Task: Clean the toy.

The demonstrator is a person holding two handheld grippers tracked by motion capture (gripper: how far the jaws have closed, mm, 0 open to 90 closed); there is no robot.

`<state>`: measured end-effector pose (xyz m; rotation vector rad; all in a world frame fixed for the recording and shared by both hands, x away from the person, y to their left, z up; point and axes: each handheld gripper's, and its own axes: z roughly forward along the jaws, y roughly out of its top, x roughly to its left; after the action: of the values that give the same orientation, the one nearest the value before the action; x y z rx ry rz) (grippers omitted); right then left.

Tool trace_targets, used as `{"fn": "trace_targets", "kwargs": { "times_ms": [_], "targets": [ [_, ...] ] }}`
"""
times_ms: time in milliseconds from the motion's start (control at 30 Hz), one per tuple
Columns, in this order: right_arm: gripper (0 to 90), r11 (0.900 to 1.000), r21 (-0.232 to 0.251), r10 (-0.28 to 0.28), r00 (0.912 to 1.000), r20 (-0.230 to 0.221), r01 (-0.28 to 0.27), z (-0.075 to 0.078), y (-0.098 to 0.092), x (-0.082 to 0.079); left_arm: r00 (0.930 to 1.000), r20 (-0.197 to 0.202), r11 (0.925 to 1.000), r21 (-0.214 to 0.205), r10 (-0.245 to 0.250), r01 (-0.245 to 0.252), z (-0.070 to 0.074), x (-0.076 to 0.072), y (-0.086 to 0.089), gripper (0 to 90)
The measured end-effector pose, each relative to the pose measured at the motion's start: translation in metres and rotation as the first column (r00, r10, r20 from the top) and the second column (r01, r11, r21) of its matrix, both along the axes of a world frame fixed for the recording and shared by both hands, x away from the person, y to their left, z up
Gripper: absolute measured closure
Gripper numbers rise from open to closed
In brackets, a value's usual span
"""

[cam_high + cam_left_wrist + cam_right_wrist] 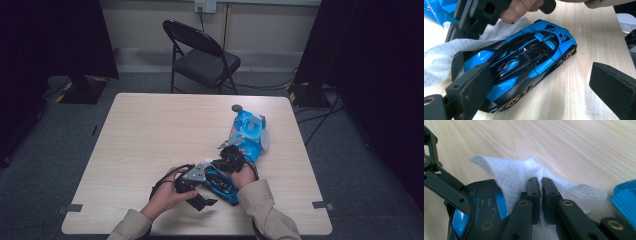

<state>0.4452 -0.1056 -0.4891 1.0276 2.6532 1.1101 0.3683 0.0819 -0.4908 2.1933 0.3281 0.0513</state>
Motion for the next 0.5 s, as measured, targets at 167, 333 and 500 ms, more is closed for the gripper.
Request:
{"fn": "trace_targets", "kwargs": {
  "times_ms": [167, 333, 500],
  "targets": [
    [85.8, 0.9997, 0.021, -0.017, 0.9997, 0.015, 0.016, 0.008, -0.008, 0.0, 0.9999, -0.002, 0.9999, -0.009, 0.014, -0.014, 0.001, 0.001, 0.002, 9.3],
    [85.4, 0.9996, 0.026, -0.008, 0.9996, 0.028, 0.008, 0.02, -0.011, -0.001, 0.9995, -0.01, 0.9995, -0.014, 0.03, -0.03, 0.003, 0.004, 0.007, 16.2],
    [85.4, 0.9991, 0.041, 0.013, 0.9987, 0.049, -0.015, 0.035, -0.008, -0.004, 0.9988, -0.018, 0.9987, -0.019, 0.046, -0.046, 0.01, 0.002, 0.015, 15.7]
  ]
}}
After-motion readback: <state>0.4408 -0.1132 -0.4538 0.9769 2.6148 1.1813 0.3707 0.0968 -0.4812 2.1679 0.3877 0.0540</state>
